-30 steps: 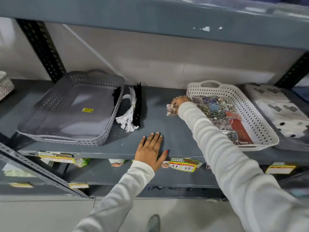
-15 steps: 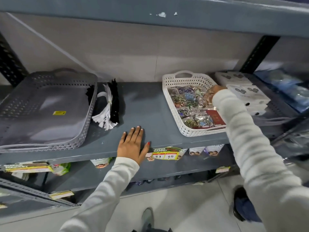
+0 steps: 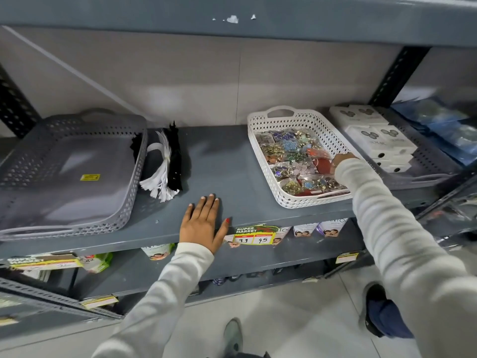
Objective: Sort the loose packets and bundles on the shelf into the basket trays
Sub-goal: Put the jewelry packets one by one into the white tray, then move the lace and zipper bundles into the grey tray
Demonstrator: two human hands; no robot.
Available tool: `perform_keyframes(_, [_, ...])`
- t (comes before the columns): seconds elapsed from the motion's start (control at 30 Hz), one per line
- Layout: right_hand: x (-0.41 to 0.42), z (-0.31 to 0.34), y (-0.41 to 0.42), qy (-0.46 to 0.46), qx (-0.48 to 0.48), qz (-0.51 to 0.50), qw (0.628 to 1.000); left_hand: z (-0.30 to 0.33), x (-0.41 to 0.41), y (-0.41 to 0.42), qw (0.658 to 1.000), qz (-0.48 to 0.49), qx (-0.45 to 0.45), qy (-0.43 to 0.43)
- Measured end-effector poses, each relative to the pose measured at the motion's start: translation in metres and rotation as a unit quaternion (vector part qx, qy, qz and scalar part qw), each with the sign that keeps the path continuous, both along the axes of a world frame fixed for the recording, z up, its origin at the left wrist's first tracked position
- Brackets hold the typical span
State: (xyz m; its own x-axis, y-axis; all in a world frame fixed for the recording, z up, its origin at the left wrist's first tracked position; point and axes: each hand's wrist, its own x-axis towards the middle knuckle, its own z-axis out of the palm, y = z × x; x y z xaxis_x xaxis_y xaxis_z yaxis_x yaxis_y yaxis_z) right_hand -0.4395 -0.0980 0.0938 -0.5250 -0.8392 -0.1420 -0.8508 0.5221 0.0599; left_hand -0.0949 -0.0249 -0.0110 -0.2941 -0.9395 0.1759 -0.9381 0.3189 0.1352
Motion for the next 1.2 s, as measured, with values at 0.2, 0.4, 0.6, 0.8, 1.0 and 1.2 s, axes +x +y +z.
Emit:
perform_keyframes(0.2, [0.025, 0.015, -0.003, -0.022, -0.016, 0.004, 1.000, 0.005, -0.001, 0.003, 0.999, -0.004, 0.038, 0.014])
perform_keyframes(0.4, [0.129, 0.025, 0.041, -0.072, -0.208, 0.165, 0.961, 0.024, 0.015, -0.004, 0.979, 0.009, -0.127, 0.160])
perform_keyframes(0.6, [0.227, -0.039, 0.056, -0.201, -0.091, 0.307, 0.926, 0.082, 0.051, -0.065, 0.958, 0.124, -0.130, 0.225])
perform_keyframes(0.8, [0.264, -0.071, 0.060, -0.120, 0.018, 0.311, 0.943, 0.101, 0.065, -0.117, 0.955, 0.240, 0.089, 0.150])
perform_keyframes(1.0, [0.264, -0.073, 0.060, -0.095, 0.022, 0.315, 0.944, 0.087, 0.056, -0.136, 0.942, 0.265, 0.193, 0.073])
perform_keyframes(1.2, [0.264, -0.074, 0.060, -0.100, 0.015, 0.313, 0.944, 0.087, 0.060, -0.139, 0.938, 0.278, 0.183, 0.094])
